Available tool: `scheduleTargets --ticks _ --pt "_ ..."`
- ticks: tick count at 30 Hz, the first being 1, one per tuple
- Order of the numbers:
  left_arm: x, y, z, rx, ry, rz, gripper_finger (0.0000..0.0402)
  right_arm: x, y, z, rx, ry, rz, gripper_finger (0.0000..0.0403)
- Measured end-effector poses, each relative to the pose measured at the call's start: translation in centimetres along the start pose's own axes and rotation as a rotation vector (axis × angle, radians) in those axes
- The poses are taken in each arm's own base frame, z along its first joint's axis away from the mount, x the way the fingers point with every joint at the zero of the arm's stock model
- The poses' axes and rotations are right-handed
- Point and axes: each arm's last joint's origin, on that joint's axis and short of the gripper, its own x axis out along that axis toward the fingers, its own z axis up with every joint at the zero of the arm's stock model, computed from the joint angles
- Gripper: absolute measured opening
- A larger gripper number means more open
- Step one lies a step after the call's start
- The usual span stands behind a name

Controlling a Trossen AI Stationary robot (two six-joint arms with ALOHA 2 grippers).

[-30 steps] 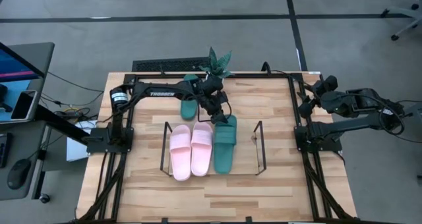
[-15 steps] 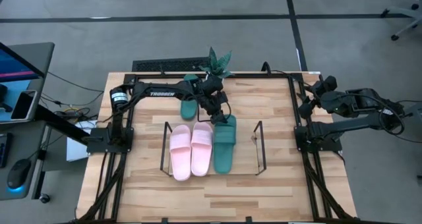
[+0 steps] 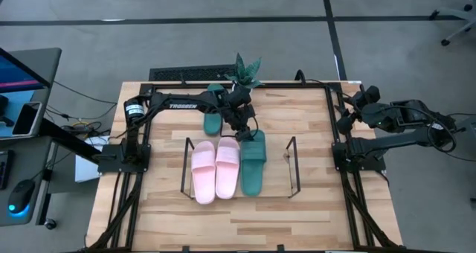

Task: Pick and place slides into the shelf
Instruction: Put the right green slide on the shelf

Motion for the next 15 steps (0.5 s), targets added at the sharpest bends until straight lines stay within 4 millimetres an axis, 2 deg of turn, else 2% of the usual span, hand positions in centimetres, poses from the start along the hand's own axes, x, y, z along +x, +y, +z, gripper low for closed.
scheduleTargets --ticks 15 --pt "0.58 -0.75 -0.34 0.067 0.017 0.055 0.0204 -0.01 0.05 -0.02 0.000 0.007 0.017 0.0169"
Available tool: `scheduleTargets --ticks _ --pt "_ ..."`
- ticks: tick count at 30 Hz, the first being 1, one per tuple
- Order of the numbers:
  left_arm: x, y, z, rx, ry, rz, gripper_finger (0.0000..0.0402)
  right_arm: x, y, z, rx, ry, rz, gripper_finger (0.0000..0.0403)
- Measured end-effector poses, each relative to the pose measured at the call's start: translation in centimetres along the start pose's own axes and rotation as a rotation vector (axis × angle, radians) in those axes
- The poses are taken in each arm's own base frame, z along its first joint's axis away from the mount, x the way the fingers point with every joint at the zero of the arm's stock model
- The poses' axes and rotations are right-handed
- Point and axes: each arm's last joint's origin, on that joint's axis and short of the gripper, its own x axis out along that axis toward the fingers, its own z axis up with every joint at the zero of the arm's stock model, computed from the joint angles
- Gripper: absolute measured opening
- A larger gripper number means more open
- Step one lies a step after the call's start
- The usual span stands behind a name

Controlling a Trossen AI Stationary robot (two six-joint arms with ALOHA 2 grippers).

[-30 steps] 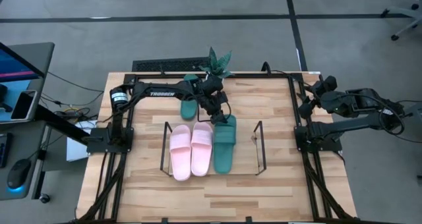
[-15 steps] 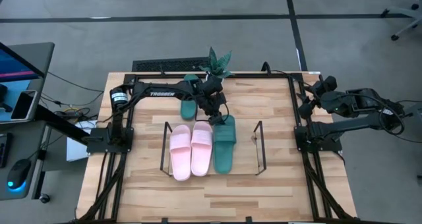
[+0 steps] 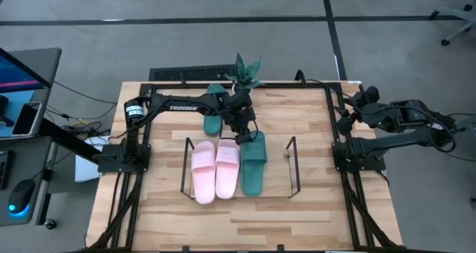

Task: Pick and place slides into the shelf
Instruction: Put the right green slide on the shelf, then put the green slide on the shelf

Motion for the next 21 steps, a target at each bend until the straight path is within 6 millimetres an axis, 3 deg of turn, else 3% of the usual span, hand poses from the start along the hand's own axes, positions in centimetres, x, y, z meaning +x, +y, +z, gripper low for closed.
scheduleTargets --ticks 21 --pt "0.02 0.21 0.08 0.014 -0.017 0.096 0.0204 0.00 0.01 0.00 0.000 0.001 0.004 0.0169"
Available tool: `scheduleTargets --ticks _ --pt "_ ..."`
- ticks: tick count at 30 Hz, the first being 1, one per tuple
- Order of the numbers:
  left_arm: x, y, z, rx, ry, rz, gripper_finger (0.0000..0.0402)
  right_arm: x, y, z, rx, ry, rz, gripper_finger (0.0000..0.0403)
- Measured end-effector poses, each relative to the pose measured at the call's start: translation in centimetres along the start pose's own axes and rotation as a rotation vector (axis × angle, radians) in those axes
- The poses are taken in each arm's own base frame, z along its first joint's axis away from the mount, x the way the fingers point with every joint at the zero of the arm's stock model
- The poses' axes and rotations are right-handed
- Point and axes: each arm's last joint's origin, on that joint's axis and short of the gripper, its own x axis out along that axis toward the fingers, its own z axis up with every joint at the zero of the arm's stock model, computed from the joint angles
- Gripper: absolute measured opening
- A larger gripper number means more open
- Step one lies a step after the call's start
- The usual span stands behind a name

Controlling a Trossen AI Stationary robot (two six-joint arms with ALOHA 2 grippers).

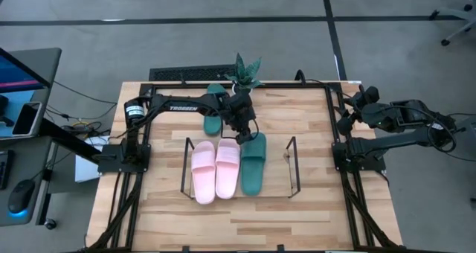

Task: Pick and place slides into the shelf
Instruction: Put the green slide on the shelf

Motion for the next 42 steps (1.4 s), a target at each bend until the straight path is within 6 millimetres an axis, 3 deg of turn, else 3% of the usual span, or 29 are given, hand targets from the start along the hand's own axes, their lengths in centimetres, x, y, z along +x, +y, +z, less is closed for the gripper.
scheduleTargets --ticks 12,18,23,31,36,42 --pt "0.0 0.1 -0.6 0.030 0.052 0.076 0.0204 0.0 0.0 0.0 0.000 0.000 0.000 0.0169" --pt "-1.2 0.4 0.3 0.029 0.051 0.052 0.0204 0.0 0.0 0.0 -0.007 -0.001 -0.001 0.0169" --pt "-4.9 -0.5 1.9 0.067 -0.026 0.071 0.0204 0.0 0.1 0.2 0.002 -0.013 0.002 0.0169" --pt "-14.1 -3.1 2.5 0.181 -0.235 0.184 0.0204 0.0 0.1 0.4 0.023 -0.041 -0.007 0.0169" --pt "-17.6 -4.7 -0.1 0.197 -0.277 0.184 0.0204 0.0 0.3 0.9 0.063 -0.087 0.003 0.0169" --pt "-18.8 -4.9 -5.8 0.079 -0.177 0.278 0.0204 -0.1 0.4 1.4 0.099 -0.125 0.014 0.0169"
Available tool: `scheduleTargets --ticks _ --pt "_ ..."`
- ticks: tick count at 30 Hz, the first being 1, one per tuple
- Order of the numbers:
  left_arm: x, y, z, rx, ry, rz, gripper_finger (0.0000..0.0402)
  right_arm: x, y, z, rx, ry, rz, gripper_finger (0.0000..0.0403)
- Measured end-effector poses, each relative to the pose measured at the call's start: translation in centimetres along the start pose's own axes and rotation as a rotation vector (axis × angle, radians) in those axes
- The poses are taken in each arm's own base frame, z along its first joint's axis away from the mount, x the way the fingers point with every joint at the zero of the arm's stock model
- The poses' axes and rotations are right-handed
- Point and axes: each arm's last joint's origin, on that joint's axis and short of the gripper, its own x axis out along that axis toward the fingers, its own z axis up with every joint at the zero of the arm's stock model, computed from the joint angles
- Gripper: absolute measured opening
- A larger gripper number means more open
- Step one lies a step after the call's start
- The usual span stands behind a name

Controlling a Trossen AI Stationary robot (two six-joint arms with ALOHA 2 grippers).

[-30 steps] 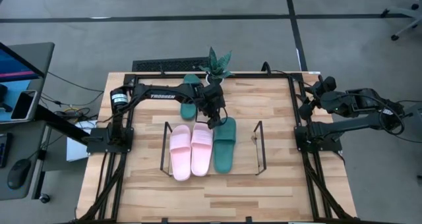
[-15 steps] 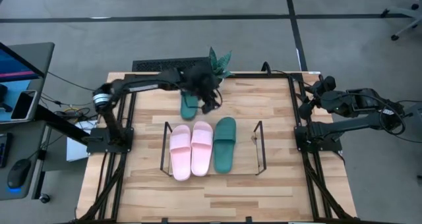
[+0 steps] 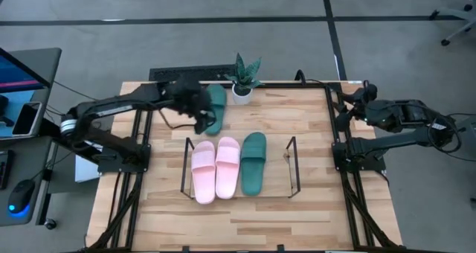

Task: Pick and place slides into the shelf
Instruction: Put the green slide on the shelf

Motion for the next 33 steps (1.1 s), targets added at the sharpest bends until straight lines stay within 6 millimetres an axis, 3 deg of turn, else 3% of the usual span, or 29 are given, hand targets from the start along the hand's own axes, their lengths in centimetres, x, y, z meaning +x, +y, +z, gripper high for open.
scheduleTargets --ticks 4,8,15,24,33 --pt "-0.2 0.3 -3.3 -0.017 0.054 0.102 0.0204 0.0 0.1 0.2 0.020 -0.021 0.009 0.0169" --pt "0.9 0.7 -5.0 -0.019 0.083 0.169 0.0204 0.0 0.2 0.5 0.043 -0.044 0.018 0.0169" --pt "2.9 1.1 -4.0 0.026 0.003 0.236 0.0204 0.0 0.2 0.5 0.044 -0.044 0.020 0.0169" --pt "3.1 3.0 -3.8 0.327 0.095 0.647 0.0204 0.0 0.3 0.5 0.042 -0.041 0.021 0.0169" --pt "6.5 5.3 -4.6 0.236 0.187 0.501 0.0204 0.0 0.2 0.5 0.042 -0.041 0.020 0.0169"
